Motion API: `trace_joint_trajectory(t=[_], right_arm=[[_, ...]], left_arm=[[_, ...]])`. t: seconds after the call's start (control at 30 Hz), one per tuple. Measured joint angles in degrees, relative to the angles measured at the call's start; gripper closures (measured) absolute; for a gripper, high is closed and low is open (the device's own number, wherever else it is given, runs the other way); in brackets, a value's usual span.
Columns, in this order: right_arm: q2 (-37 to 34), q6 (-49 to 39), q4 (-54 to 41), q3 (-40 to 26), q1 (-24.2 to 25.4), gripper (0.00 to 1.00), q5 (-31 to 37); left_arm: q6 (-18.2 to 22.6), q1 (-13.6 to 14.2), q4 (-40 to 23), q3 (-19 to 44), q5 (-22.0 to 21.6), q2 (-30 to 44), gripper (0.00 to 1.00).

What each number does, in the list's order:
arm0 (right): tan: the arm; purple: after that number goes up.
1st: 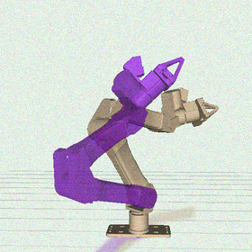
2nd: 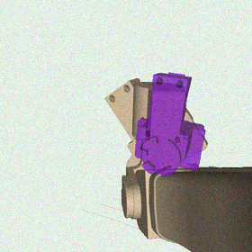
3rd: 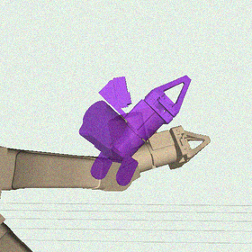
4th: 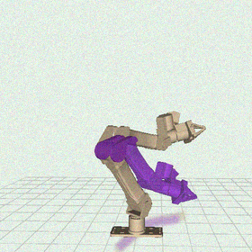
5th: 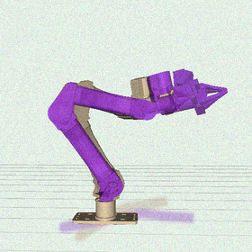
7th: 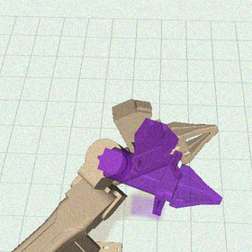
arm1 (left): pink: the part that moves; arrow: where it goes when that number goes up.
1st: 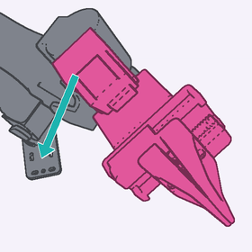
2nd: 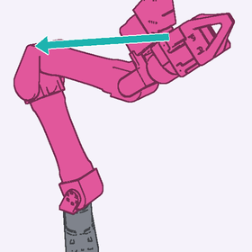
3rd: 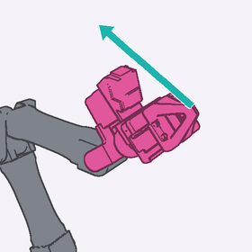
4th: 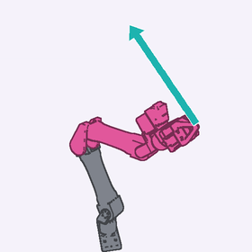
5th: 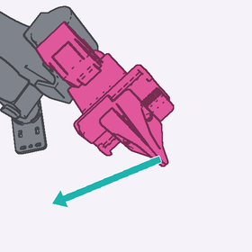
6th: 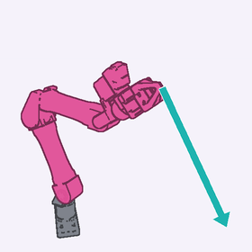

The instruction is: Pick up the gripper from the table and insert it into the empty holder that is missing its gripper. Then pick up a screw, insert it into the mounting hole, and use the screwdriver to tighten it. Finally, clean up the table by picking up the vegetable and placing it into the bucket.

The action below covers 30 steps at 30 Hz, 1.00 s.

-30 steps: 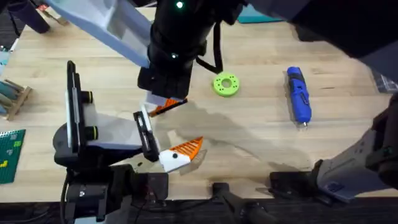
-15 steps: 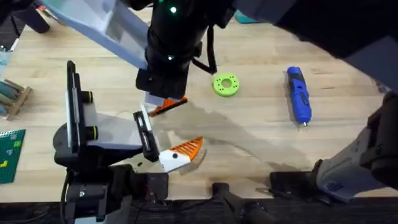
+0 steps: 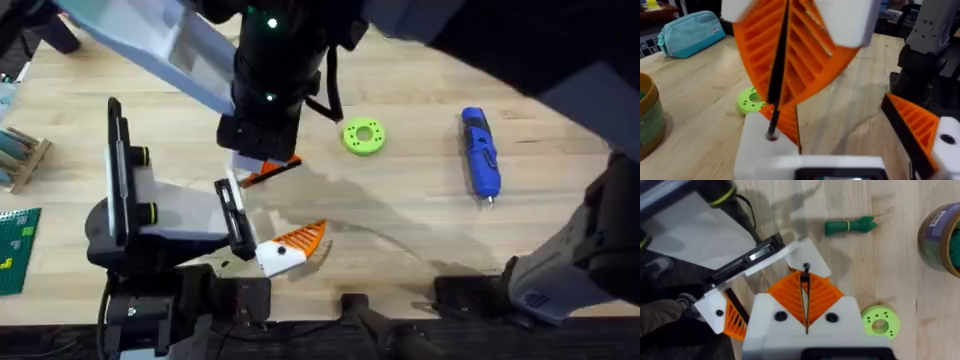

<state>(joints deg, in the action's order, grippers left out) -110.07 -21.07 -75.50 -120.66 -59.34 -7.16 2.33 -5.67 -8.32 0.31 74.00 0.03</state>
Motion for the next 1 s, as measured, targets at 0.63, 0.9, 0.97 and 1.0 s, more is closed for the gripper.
trace_joint_trajectory(t=[0.63,0.9,0.97,1.0], right_arm=[[-1.32,0.0,-0.79,-0.02,-0.12,0.996,0.0],[-1.32,-0.01,-0.79,-0.02,-0.12,0.996,0.0],[-1.32,0.01,-0.79,-0.02,-0.12,0.996,0.0],[-1.32,-0.01,-0.79,-0.02,-0.12,0.996,0.0]], left_arm=[[-0.02,0.0,0.0,0.0,0.0,0.0,0.016],[-0.02,0.0,0.0,-0.01,0.0,0.0,0.016],[-0.02,0.0,0.0,-0.01,0.0,0.01,0.016],[-0.02,0.0,0.0,0.0,0.0,0.01,0.016]])
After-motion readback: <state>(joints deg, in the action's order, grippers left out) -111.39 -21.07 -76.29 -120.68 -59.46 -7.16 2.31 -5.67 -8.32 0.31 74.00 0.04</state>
